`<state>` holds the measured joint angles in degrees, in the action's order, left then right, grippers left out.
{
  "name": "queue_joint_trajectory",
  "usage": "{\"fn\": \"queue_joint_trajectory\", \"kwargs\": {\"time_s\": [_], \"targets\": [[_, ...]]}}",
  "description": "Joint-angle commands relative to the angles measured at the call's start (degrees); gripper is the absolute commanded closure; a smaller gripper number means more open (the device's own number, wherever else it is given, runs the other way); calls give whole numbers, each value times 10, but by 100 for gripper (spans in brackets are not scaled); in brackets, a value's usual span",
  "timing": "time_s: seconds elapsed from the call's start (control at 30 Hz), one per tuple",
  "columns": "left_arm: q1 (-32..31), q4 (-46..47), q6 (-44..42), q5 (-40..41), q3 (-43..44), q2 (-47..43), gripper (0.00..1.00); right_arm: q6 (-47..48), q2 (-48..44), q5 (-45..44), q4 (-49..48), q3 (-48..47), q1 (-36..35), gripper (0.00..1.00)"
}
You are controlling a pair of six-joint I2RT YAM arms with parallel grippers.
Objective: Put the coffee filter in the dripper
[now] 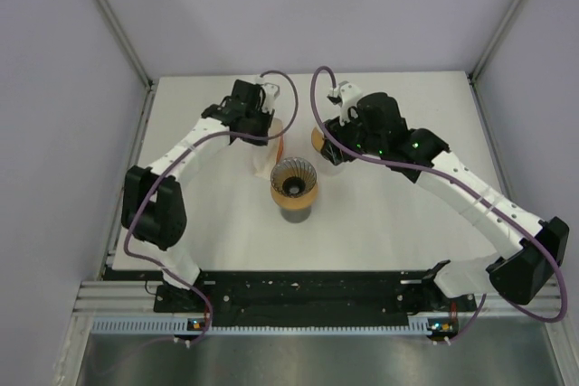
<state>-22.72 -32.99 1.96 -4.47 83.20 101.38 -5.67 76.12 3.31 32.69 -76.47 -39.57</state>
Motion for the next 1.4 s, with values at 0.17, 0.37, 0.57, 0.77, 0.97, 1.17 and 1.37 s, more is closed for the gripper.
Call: {"fn": "queue_joint_trajectory", "kwargs": {"time_s": [0.17,0.37,0.57,0.77,0.97,1.17,1.37], "targets": [[59,-49,68,-100,58,-152,100,15,-8,-62,3,-72,0,48],[121,-70,194,-200,92,-195,100,106,46,-214,-73,-155,-132,45],[162,-66,285,-244,79,-223,100,173,126,-274,-222,-175,-226,36],[179,-63,344,-292,64,-237,100,231,221,-340,-283,-225,-283,34],[180,-60,351,-299,56,-246,100,246,257,-403,-322,-240,-282,38],[180,-50,361,-320,46,-245,100,271,281,-429,-341,-245,-282,44],[180,-49,365,-331,43,-249,100,304,315,-457,-351,-260,-278,48]]}}
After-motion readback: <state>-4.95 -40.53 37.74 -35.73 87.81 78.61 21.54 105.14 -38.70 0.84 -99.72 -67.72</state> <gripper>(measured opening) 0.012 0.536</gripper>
